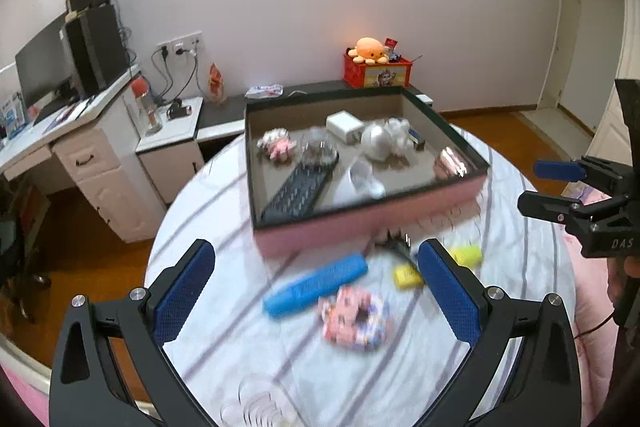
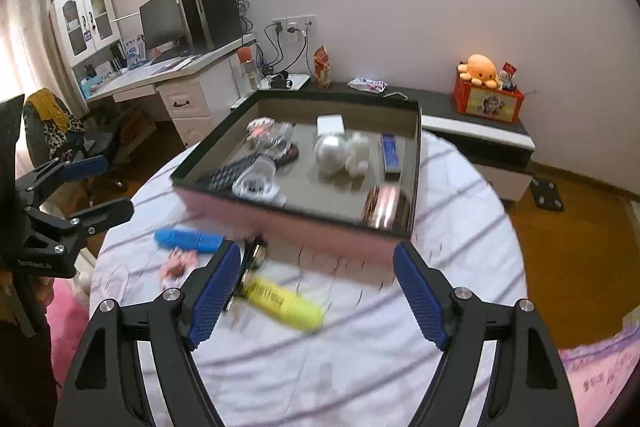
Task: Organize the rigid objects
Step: 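Move both tools back over the remaining items on the bed, then grasp the pink pixel-block figure with the left tool while the right tool grasps the yellow highlighter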
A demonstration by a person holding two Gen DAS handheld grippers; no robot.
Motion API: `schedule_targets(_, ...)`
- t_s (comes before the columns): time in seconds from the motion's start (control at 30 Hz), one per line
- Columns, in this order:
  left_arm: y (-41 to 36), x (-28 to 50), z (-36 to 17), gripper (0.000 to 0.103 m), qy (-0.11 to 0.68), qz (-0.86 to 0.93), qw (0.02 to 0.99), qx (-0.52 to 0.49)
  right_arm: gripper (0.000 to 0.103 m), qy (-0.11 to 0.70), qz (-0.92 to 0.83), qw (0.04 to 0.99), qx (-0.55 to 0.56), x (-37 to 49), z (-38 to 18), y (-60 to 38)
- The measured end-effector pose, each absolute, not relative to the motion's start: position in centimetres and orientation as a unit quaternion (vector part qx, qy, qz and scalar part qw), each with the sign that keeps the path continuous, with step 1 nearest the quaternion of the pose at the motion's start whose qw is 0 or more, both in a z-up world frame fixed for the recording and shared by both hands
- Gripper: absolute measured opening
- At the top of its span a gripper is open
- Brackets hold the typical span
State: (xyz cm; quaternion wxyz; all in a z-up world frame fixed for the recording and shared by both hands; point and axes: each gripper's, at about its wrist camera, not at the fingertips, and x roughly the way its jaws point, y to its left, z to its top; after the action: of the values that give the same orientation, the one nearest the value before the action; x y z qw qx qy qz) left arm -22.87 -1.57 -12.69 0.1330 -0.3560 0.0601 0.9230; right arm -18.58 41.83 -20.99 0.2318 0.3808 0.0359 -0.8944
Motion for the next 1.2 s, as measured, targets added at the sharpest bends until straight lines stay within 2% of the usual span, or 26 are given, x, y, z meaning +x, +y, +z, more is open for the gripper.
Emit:
schedule_targets(0.4, -2.5, -18.3, -19.1, 0.103, 0.031, 0.902, 0.118, -0.414, 0.080, -0.002, -0.879, 0.210, 0.427, -13.5, -27.4, 43.1)
schedule_targets(0.6, -1.4, -19.8, -21.4, 0.103, 0.026, 0.893, 0.100, -0.437, 0.080, 0.021, -0.877, 0.188, 0.441, -13.1, -29.6, 42.8)
schedule_targets(0.87, 0.6, -22.7, -23.2, 0.103, 0.014, 0.886, 0.098, -0.453, 0.080, 0.013, -0.878, 0.192, 0.438, -13.4, -30.7, 43.1)
schedule_targets(0.97, 1.2, -23.5, -23.4, 0.101, 0.017, 0.891, 0.094, -0.444, 0.084, 0.014, -0.878, 0.196, 0.436, -13.4, -30.8, 43.0)
schedule_targets(1.03, 1.5, -23.8, -23.6, 0.080, 0.028, 0.891, 0.098, -0.443, 0.084, 0.018, -0.878, 0.196, 0.436, -13.5, -30.8, 42.9)
schedule_targets(1.07, 1.4, -23.7, -23.6, 0.077, 0.032, 0.892, 0.102, -0.439, 0.084, 0.021, -0.879, 0.195, 0.434, -13.5, -30.8, 42.8)
schedule_targets(1.1, 1.3, -23.5, -23.5, 0.068, 0.034, 0.893, 0.111, -0.435, 0.084, 0.021, -0.880, 0.194, 0.433, -13.6, -30.7, 42.8)
schedule_targets(1.13, 1.0, -23.3, -23.4, 0.064, 0.033, 0.892, 0.124, -0.433, 0.084, 0.019, -0.880, 0.194, 0.433, -13.6, -30.7, 42.8)
schedule_targets(1.2, 0.4, -22.9, -23.2, 0.063, 0.032, 0.889, 0.136, -0.435, 0.084, 0.019, -0.885, 0.188, 0.425, -13.7, -30.5, 42.9)
